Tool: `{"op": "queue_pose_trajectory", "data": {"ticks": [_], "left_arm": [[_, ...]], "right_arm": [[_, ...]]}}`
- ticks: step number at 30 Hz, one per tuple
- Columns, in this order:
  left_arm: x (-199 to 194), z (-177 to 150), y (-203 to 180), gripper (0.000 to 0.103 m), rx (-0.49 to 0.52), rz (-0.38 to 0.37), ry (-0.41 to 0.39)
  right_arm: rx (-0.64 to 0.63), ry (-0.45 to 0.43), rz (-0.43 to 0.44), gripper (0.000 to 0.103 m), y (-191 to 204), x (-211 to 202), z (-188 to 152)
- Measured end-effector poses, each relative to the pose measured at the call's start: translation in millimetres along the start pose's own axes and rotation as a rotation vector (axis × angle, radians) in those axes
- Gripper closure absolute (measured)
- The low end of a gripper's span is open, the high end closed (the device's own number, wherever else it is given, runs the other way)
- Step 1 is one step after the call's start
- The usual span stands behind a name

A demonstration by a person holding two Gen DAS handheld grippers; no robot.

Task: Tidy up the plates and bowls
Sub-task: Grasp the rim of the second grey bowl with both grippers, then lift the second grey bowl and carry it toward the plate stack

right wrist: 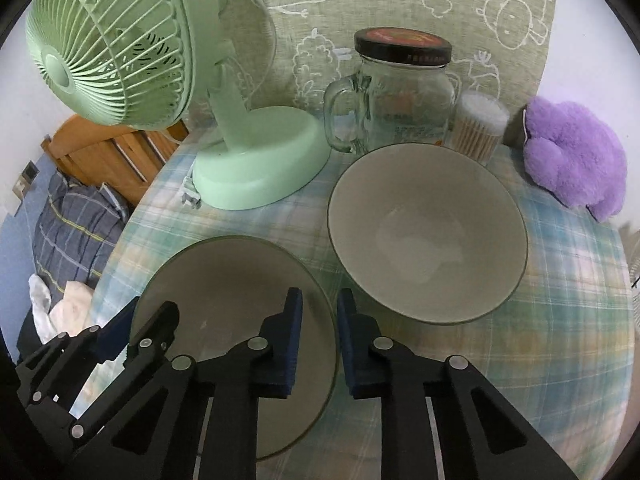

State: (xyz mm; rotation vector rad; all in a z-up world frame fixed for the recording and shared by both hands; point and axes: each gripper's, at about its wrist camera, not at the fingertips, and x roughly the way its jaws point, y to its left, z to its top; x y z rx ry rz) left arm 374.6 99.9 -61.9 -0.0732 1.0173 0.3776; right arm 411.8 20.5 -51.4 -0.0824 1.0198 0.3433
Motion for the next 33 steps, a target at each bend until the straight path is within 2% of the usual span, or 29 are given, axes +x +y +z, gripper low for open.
{"op": "queue_pose_trajectory", "data": {"ticks": [15,33], "left_arm": [[-17.6,-13.1,-3.7,0.089,0.001,-0.068,0.042],[-87.9,-55.5,-9.3,0.089,0.051,-0.137,0.024]], "right_arm": [[0.001,0.008,-0.025,0.085,-5.5,-18.5,-8.9],[0.045,-0.020,-0.075,0.085,-21.7,-97.3,-57.5]]}}
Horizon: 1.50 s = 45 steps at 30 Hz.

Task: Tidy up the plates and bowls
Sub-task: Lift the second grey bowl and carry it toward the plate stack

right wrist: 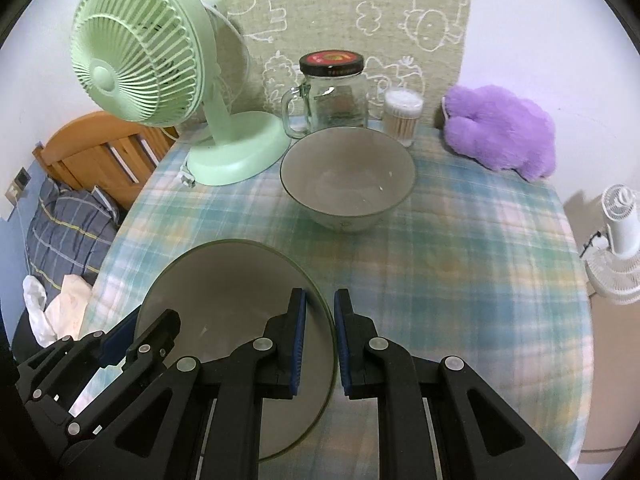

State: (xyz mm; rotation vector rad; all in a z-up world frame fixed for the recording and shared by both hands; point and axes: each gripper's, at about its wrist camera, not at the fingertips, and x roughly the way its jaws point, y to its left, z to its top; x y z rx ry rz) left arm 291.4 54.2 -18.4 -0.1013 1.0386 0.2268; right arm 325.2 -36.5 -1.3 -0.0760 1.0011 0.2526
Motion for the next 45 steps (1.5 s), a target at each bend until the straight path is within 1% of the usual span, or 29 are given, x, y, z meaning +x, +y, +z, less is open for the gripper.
{"op": "queue_pose_trajectory", "data": {"ticks": [2,5,9,16,23,30,35,45], "left_arm": [[-11.4,-3.9,0.1,0.089,0.013,-0.011,-0.009],[-26.3,-8.4,2.2,0.089,0.032,-0.049,-0.011],[-48.2,-16.5,4.8,0.089,0.056,-0.060,-0.040],[-86.0,-39.4,5.4,0.089,0.081,-0.103,-0.078],[-102.2,-71.2,2.4,0.089,0.114,-0.152,-0.071],[-107.7,-102.6,-6.8,0.089,0.156,-0.186,-0.032],[-103.1,-120.9,-17.1,0.089,0.199,-0.204,-0.011],[-85.9,-146.1,-23.8,0.089,0.251,-0.189,0.038]], "right_arm": [[0.004,-0.011,-0.010,0.085,0.4,-13.2,-5.8],[0.010,-0.027,-0.028,0.085,1.5,-33.1,-13.6],[0.032,-0.042,-0.045,0.085,2.1,-57.4,-23.7],[0.051,-0.079,-0.082,0.085,5.3,-100.5,-45.2],[0.078,-0.087,-0.124,0.085,0.3,-130.0,-80.4],[0.117,-0.063,-0.155,0.085,-7.5,-144.2,-119.9],[0.146,-0.040,-0.182,0.085,-14.9,-146.7,-144.2],[0.185,0.020,-0.180,0.085,-25.4,-130.2,-175.1]]}}
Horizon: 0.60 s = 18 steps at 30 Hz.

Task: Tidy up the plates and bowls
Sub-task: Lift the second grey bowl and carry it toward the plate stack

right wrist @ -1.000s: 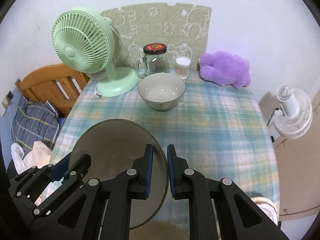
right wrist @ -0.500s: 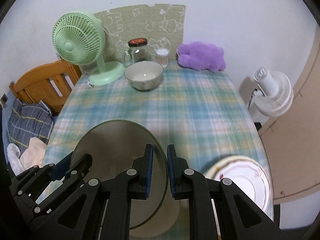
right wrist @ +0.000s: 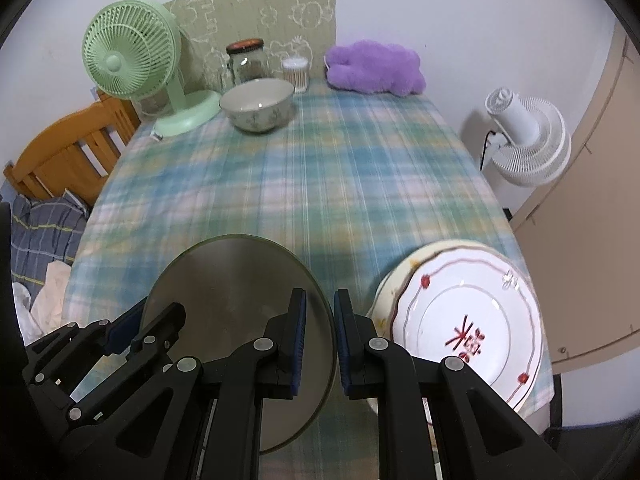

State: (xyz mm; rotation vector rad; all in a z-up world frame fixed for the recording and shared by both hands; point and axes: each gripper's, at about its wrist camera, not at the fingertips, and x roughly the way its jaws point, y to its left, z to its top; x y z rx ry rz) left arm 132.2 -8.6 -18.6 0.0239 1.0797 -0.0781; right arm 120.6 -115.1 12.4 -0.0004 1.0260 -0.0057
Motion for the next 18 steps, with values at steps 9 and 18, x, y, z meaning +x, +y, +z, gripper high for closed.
{"op": "queue_pose_trajectory", "data": {"ticks": [9,18], "left_arm": [[13.2,-4.3,-1.8,0.089,0.020,0.013,0.022],[22.7,-5.0,-3.0,0.089,0.034,0.025,0.028]], "right_arm": [[0.013,0.030,0.005,0.085,-1.3,15.1,-8.8],[0.016,0.041,0.000,0.086,-1.4,28.9,-10.1]]}}
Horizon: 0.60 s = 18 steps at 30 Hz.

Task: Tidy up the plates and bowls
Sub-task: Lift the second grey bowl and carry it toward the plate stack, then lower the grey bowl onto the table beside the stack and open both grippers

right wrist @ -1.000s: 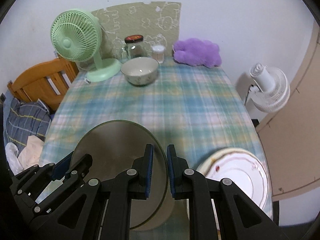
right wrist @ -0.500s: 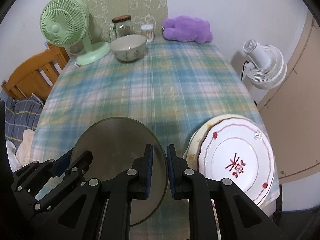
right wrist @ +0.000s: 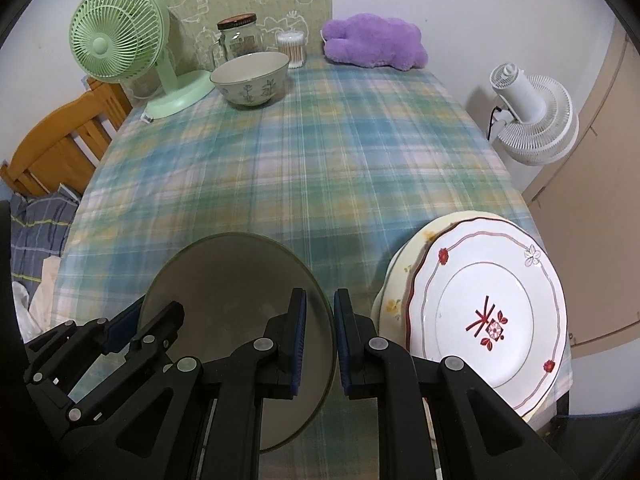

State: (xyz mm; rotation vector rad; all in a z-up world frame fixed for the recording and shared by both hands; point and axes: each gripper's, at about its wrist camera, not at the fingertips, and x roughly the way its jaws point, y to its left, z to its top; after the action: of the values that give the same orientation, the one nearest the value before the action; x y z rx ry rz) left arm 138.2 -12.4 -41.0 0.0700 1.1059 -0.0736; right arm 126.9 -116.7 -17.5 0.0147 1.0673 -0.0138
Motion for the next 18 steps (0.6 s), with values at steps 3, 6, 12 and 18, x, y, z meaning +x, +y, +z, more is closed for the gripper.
{"op": "queue_pose_trajectory", "data": {"ticks": [3,6,12,18], "left_arm": [[0.8,0.7,1.0,0.089,-0.002,0.002,0.002],[1.2,1.6,0.7,0.088,-0.005,-0.018,0.011],[-9.9,4.0,1.9,0.062,-0.005,-0.074,0.000],[-32.2,11.2,2.0,0.038,-0.010,-0.121,-0.049]], "right_arm": [[0.004,0.002,-0.005,0.086,0.3,3.7,1.5],[0.007,0.010,-0.005,0.083,0.6,4.7,3.4],[0.005,0.027,0.025,0.079,-0.6,-0.2,5.2],[-0.021,-0.022,0.030,0.044,5.7,-22.2,12.3]]}}
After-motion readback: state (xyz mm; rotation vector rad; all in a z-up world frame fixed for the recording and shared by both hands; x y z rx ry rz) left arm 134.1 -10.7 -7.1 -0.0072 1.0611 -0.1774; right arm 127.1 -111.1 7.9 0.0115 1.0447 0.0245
